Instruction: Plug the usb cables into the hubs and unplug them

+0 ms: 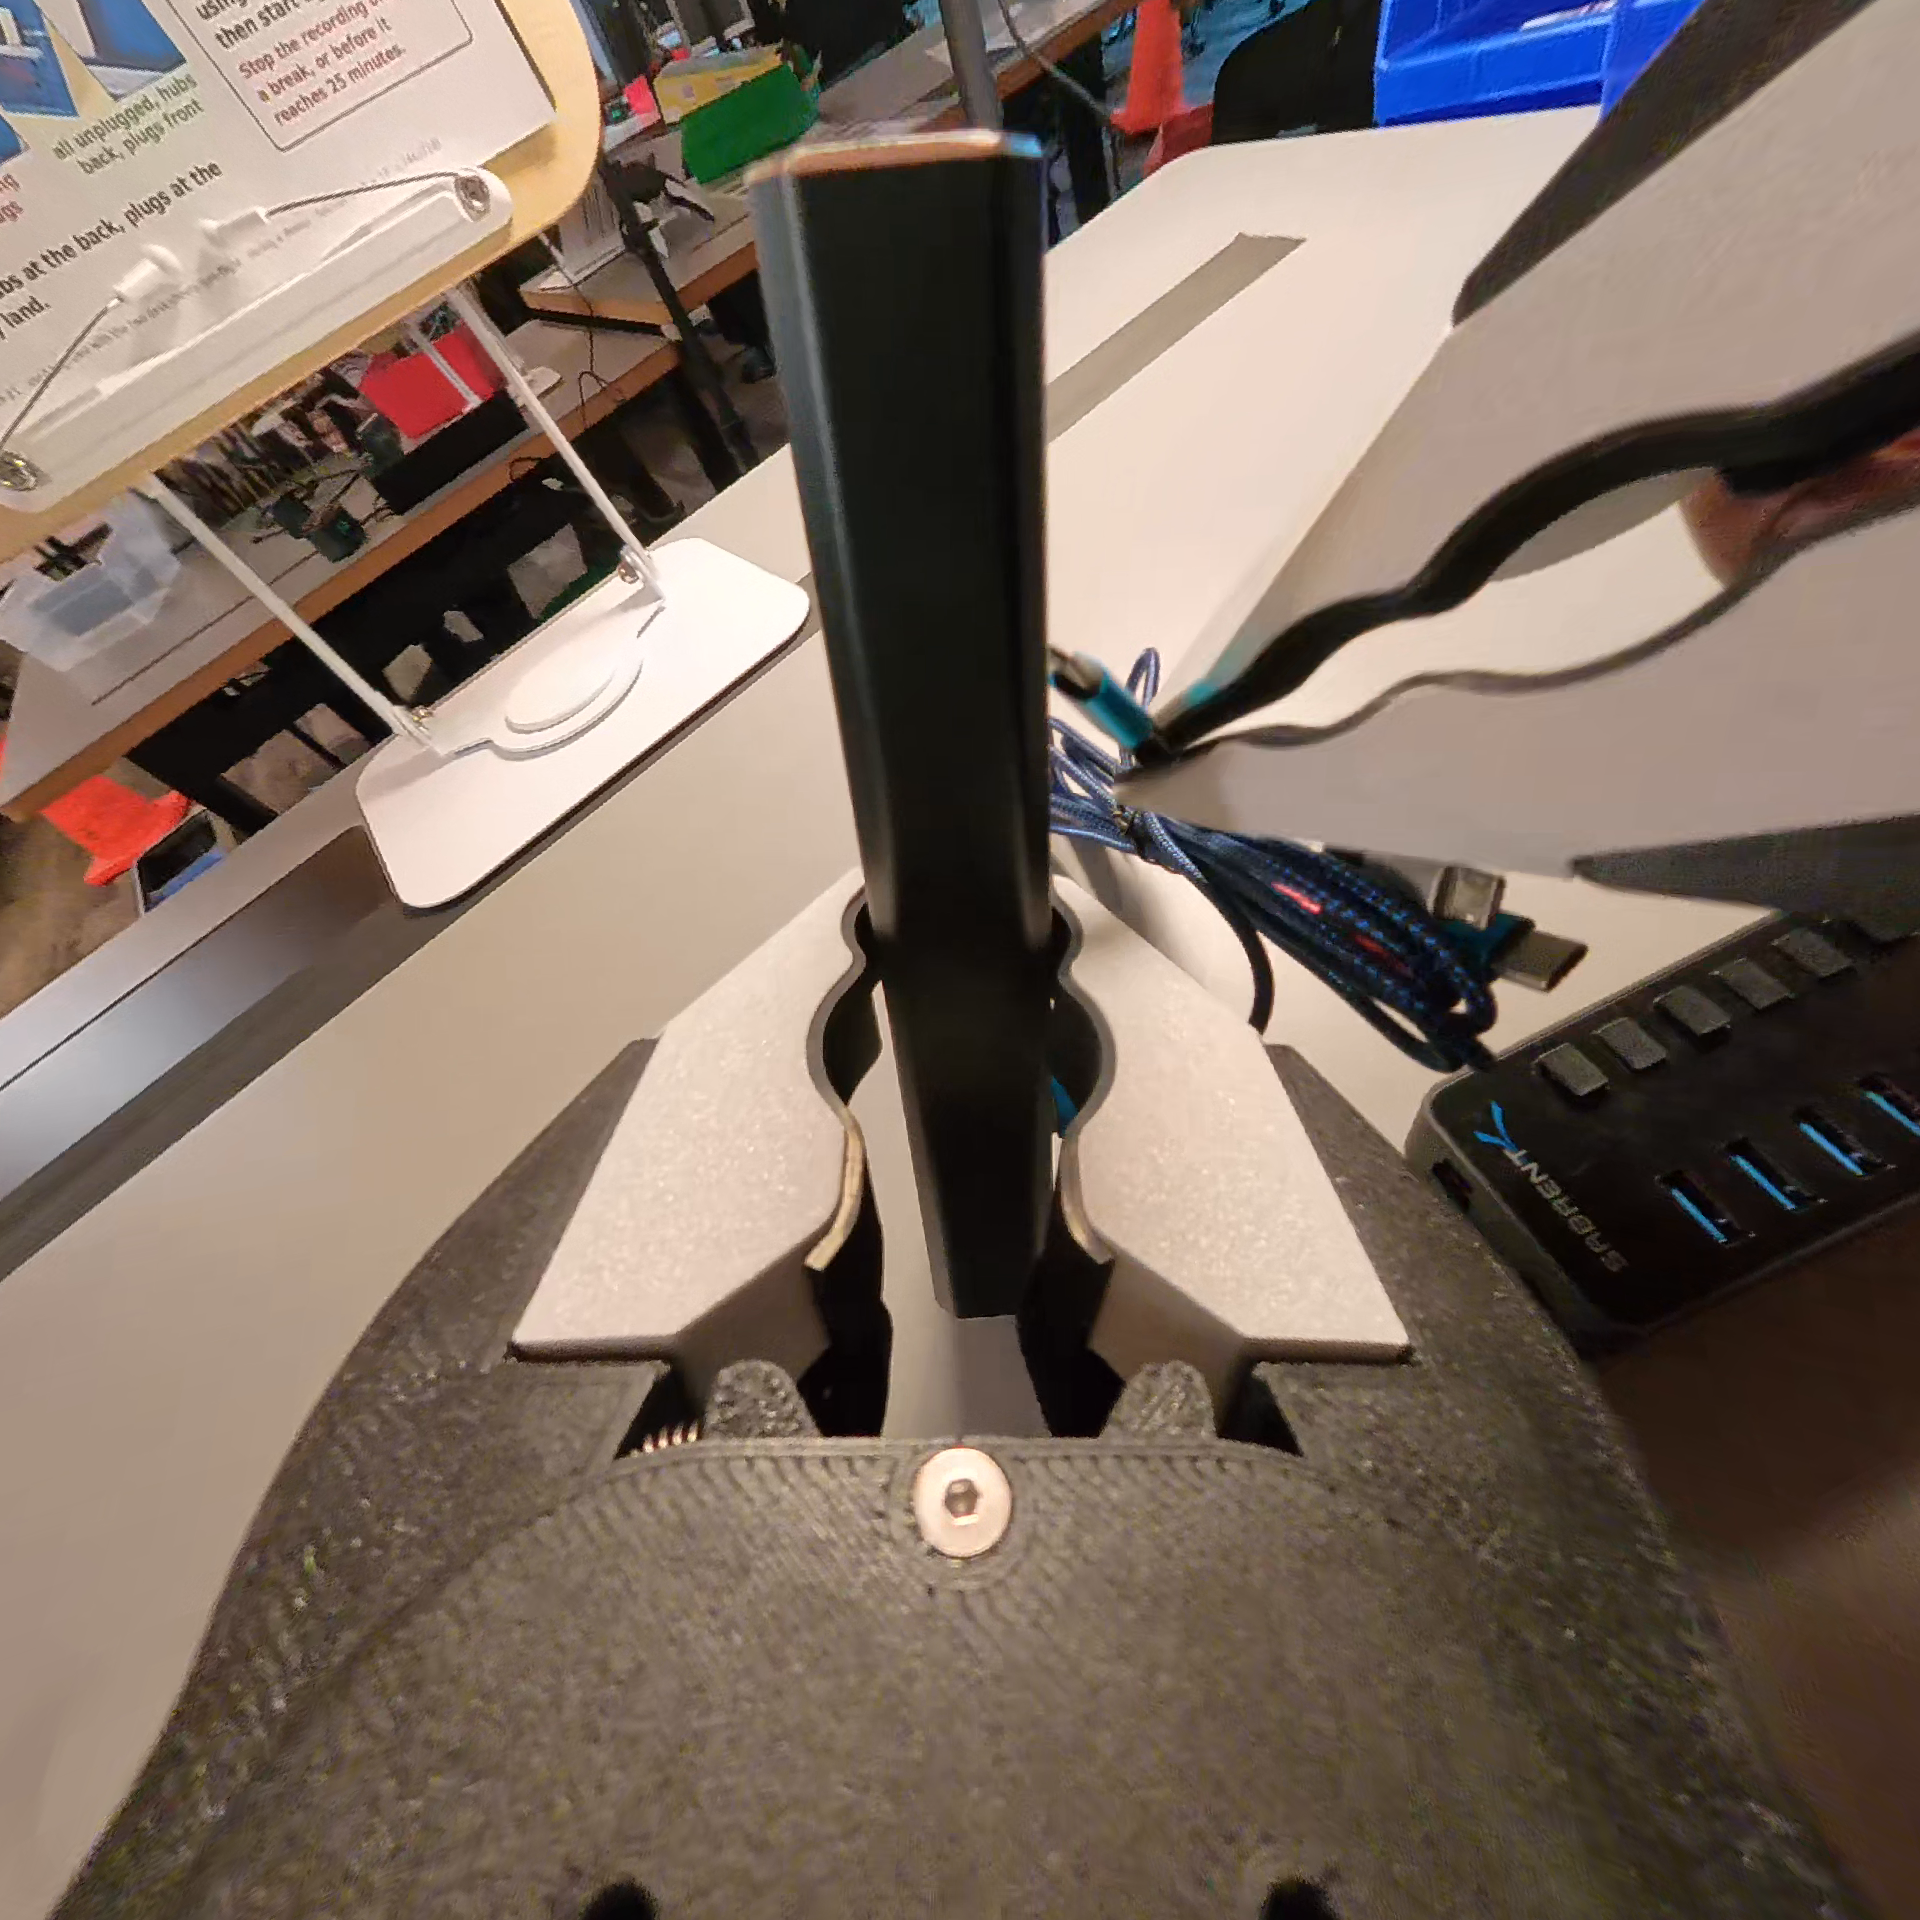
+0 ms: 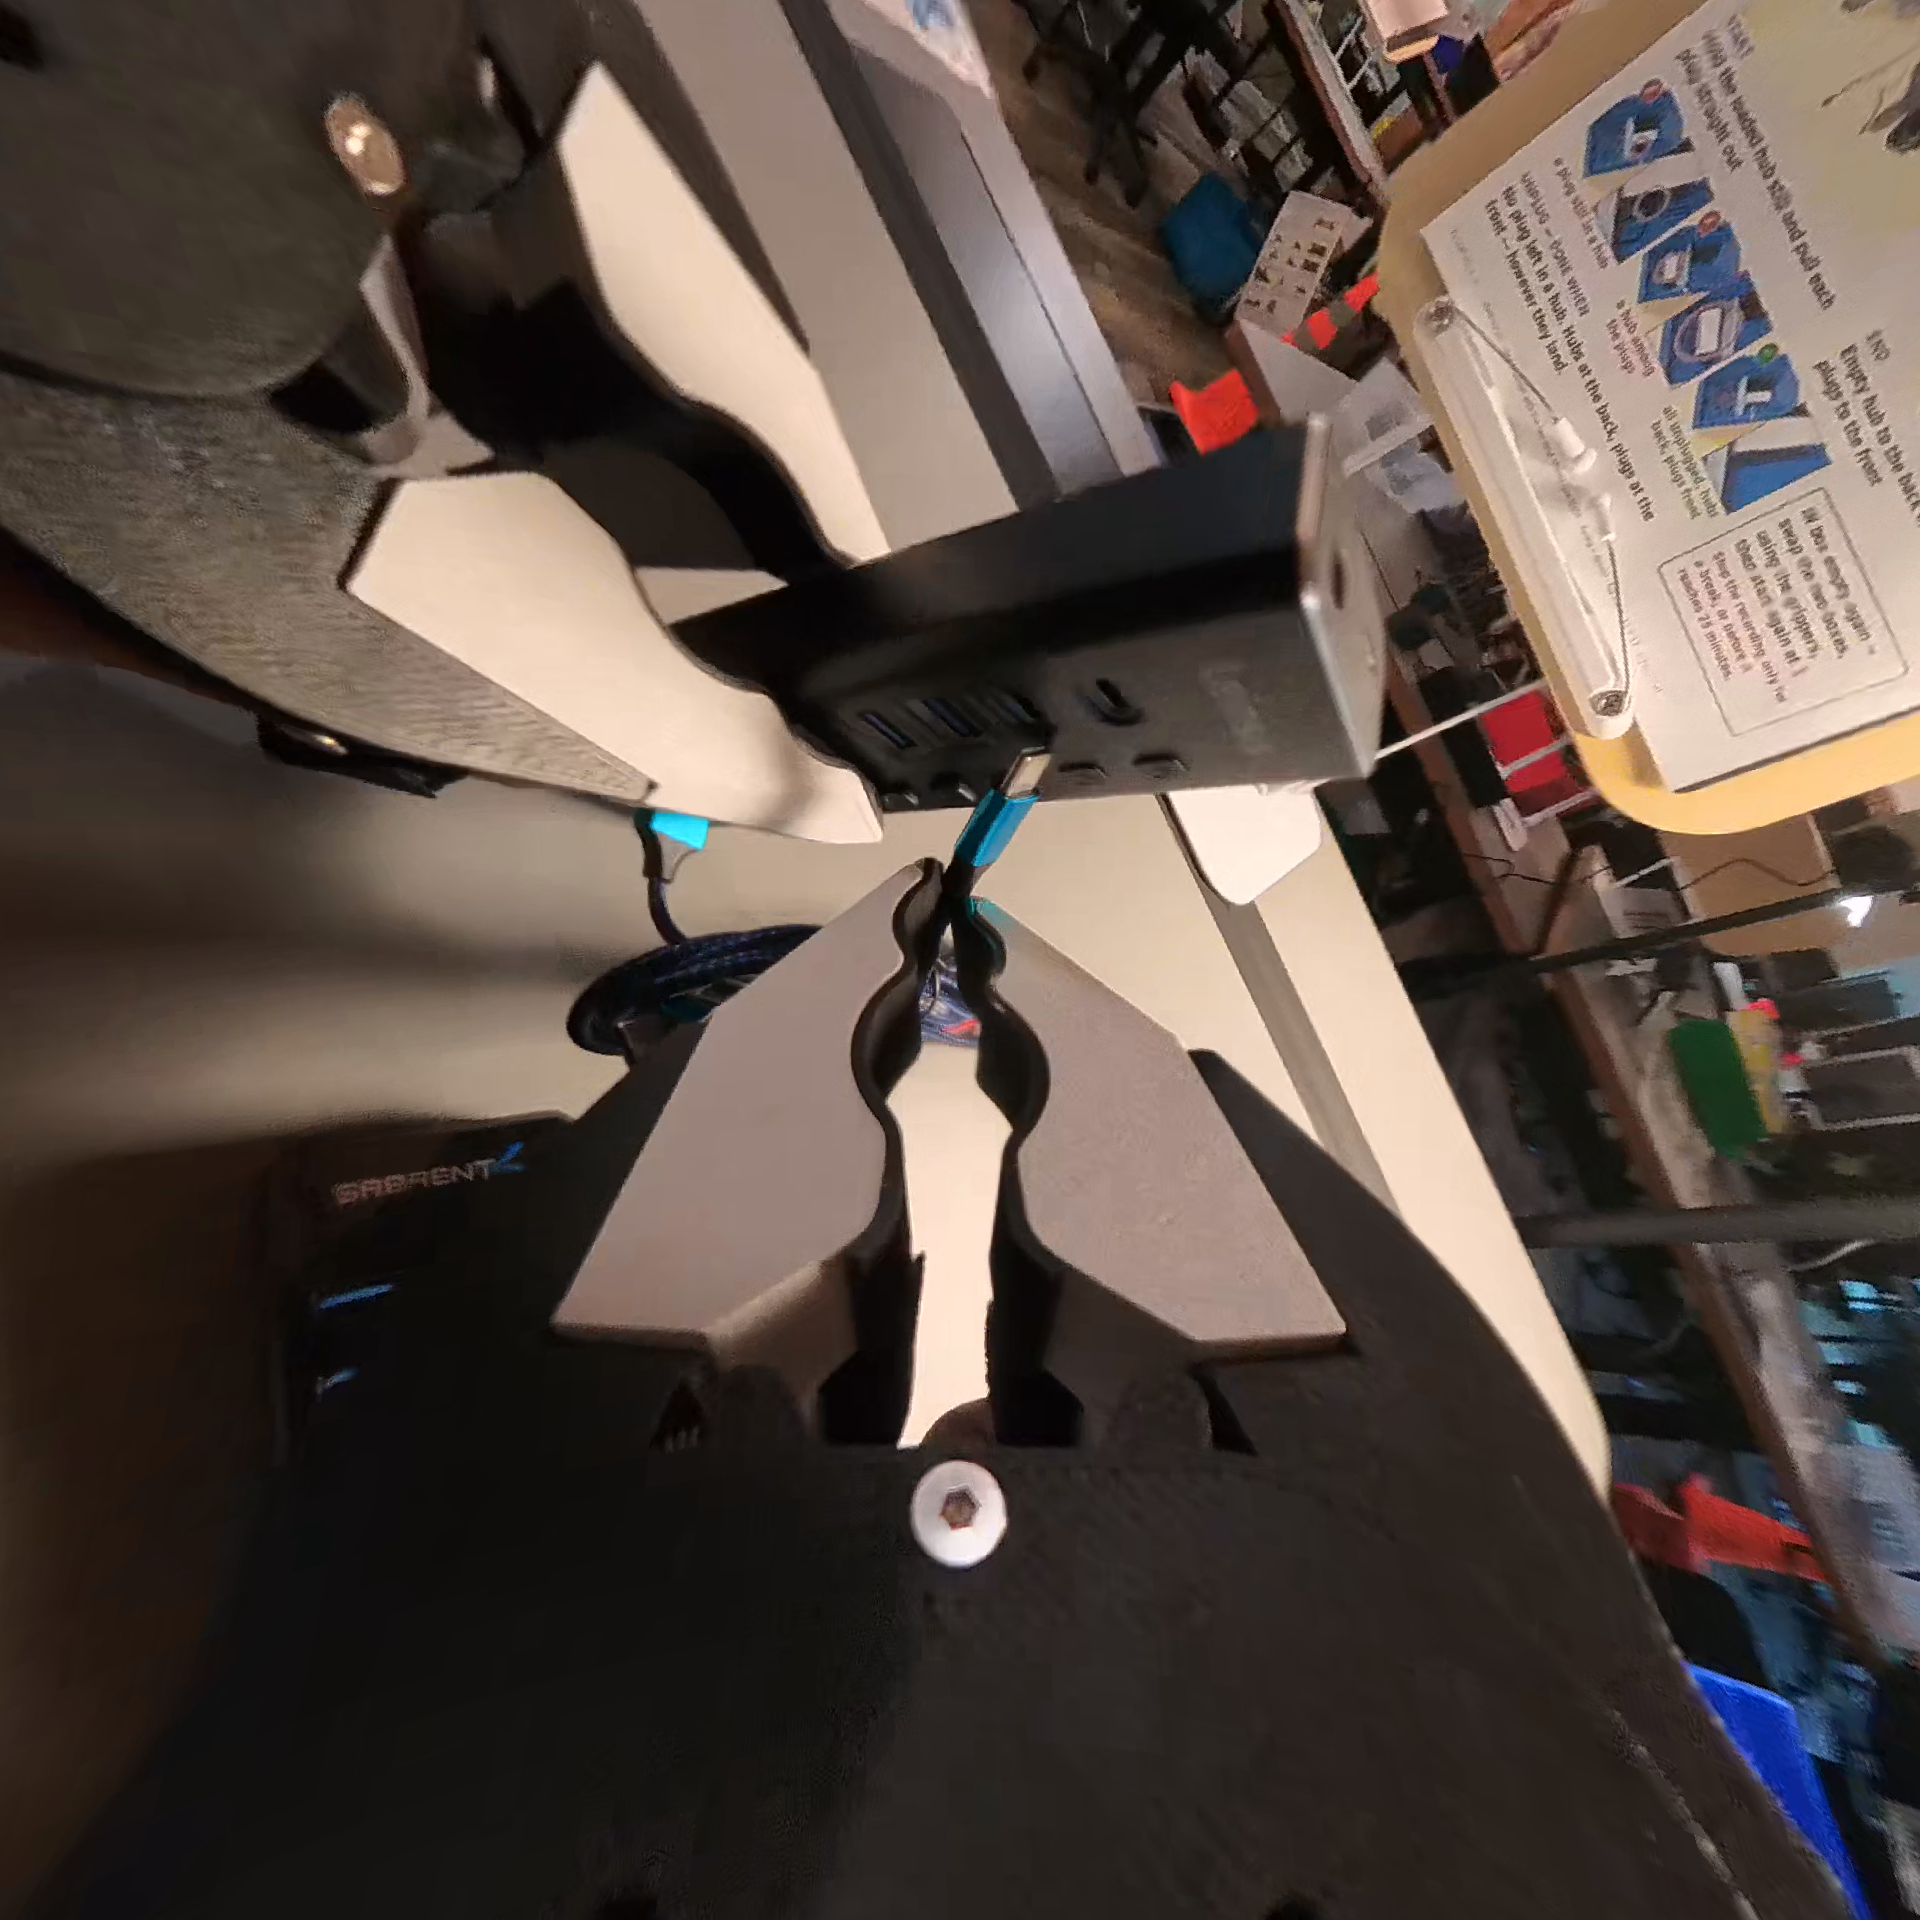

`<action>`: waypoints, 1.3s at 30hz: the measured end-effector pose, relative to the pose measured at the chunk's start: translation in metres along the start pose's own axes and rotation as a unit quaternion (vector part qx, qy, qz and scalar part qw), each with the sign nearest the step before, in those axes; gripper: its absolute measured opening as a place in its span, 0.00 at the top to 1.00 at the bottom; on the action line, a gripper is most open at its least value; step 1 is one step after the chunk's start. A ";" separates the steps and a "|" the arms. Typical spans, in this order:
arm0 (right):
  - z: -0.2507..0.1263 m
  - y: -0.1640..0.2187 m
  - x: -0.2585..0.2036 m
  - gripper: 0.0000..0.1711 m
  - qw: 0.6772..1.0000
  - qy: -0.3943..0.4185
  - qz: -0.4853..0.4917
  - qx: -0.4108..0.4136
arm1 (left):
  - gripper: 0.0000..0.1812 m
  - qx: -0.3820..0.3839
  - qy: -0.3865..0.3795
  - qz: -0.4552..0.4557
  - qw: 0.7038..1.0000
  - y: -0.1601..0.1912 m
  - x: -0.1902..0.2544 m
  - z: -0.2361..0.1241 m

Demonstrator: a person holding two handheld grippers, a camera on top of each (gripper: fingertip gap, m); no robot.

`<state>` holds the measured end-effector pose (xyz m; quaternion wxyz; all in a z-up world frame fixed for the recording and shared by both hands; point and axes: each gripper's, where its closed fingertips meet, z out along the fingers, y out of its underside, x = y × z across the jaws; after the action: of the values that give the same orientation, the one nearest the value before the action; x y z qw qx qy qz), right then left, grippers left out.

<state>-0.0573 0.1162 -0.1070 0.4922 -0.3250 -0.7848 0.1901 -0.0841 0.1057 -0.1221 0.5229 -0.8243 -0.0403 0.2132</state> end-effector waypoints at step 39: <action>-0.012 -0.032 0.009 0.98 0.971 0.153 -0.157 0.091 | 0.84 0.018 0.024 -0.015 0.999 0.001 0.003 0.001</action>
<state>-0.0601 0.0996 -0.0761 0.6576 -0.1769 -0.7207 0.1297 -0.0821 0.1073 -0.1240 0.5413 -0.8191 -0.0358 0.1863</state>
